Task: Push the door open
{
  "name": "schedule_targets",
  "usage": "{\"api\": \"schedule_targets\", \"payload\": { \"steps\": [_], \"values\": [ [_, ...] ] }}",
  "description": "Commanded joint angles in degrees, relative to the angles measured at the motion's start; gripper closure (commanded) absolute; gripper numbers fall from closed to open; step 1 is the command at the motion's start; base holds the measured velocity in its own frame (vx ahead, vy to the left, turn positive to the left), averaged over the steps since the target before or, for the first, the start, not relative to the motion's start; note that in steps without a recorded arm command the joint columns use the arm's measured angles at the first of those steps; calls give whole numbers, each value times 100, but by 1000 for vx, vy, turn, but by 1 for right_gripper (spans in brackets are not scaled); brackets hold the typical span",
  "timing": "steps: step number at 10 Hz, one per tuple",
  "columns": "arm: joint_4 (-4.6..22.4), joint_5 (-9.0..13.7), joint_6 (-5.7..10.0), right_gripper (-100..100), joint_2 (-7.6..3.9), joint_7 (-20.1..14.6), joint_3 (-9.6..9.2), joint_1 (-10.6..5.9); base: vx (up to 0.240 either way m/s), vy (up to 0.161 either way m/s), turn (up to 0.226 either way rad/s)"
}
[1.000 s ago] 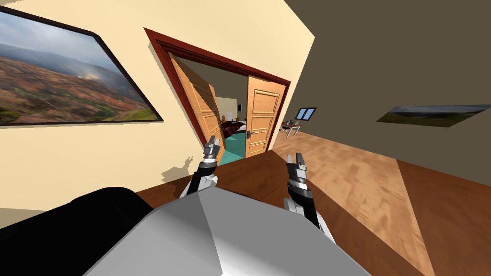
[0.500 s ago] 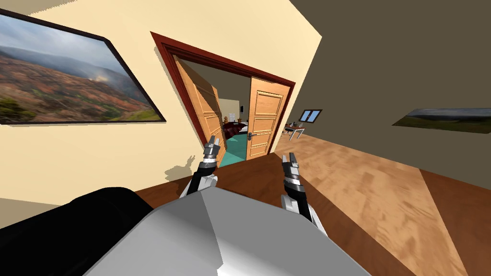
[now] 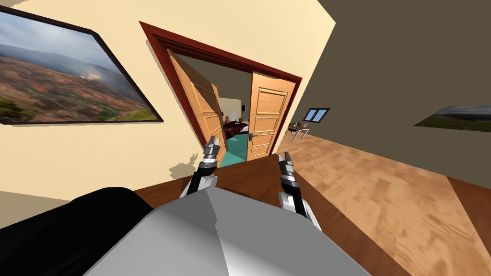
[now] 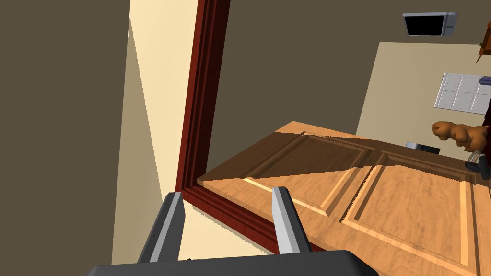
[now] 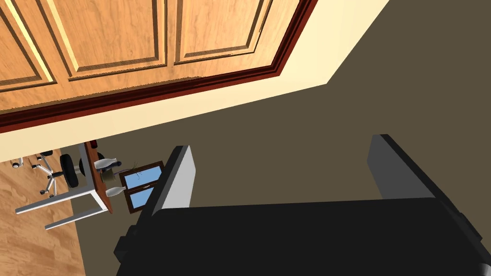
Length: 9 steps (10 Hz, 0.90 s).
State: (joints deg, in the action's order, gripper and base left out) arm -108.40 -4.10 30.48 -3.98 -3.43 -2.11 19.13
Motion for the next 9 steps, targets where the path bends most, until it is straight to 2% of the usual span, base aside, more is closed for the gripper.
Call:
{"api": "schedule_targets", "payload": {
  "steps": [1, 2, 9],
  "values": [
    [195, 0, -31, -100, -20, -26, -30, -110, 76, -22, 81],
    [420, 3, -94, -100, -45, -63, -63, -259, 126, -17, 105],
    [1232, 11, -324, -100, -119, -198, -183, -795, 106, -29, 80]
  ]
}}
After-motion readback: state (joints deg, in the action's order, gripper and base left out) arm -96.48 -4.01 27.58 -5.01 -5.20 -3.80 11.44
